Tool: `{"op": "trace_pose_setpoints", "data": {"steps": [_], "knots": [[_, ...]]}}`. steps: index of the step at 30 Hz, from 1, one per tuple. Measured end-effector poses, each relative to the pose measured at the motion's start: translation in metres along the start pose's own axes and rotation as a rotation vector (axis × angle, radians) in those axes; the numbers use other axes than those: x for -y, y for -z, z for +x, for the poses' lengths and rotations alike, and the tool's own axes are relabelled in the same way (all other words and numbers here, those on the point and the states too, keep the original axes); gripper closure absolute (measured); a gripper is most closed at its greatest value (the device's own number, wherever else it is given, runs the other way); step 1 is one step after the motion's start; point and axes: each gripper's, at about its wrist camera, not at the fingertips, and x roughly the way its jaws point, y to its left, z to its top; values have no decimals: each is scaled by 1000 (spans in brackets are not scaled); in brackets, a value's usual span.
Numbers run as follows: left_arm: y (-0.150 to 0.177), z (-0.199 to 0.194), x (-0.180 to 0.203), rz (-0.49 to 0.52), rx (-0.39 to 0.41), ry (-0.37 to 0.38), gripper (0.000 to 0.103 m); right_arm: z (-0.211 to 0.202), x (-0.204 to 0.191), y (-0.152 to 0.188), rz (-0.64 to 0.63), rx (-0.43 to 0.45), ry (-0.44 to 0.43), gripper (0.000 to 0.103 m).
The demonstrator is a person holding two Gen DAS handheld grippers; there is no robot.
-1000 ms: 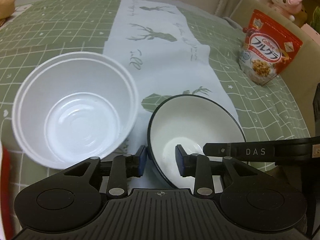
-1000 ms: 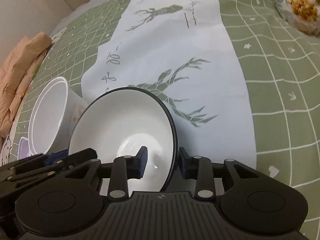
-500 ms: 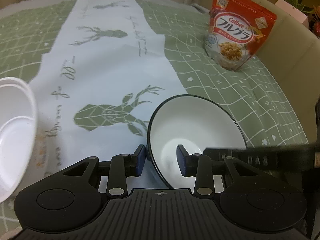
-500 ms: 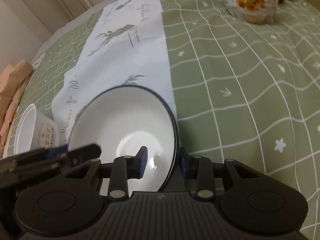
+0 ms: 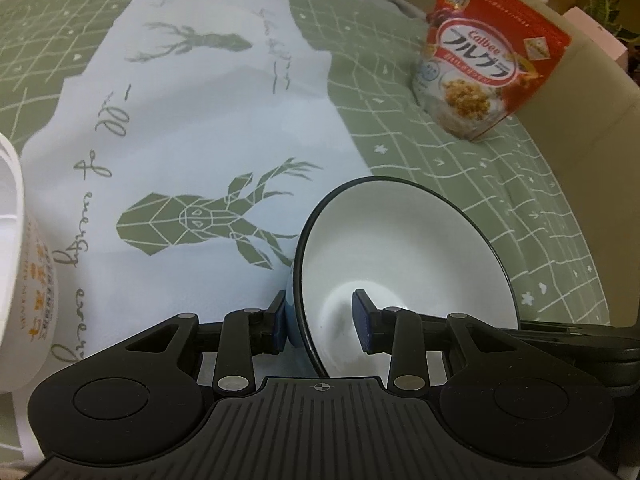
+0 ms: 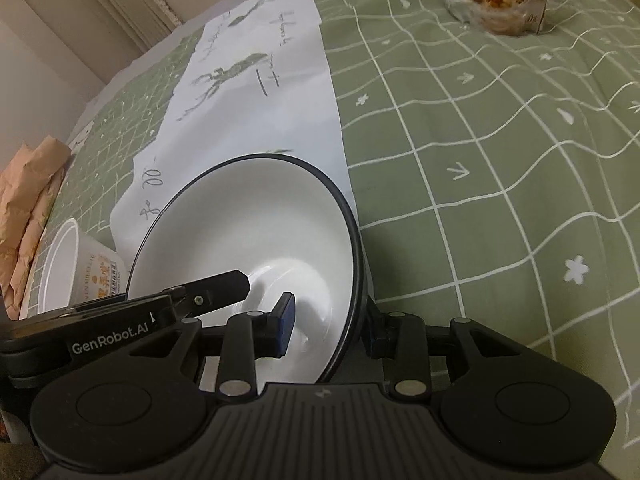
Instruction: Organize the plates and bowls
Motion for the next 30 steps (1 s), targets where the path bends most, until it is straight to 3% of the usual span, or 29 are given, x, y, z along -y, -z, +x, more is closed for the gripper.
{"op": "trace_pose_setpoints", "data": {"steps": [9,17,25,30], "knots": [[18,-68,27,50,92,5,66,-70,-27,24,-69,104,-18,68],[69,-126,43,85,111,-8,66,-114,-48,77,-115,127,-33,68],[112,-128,38,88,61,-38,66,-104,-42,131,-78,66,-41,66],[124,-116,30,60,16,-30,66,-91,-34,143,-51,35,-29,66]]}}
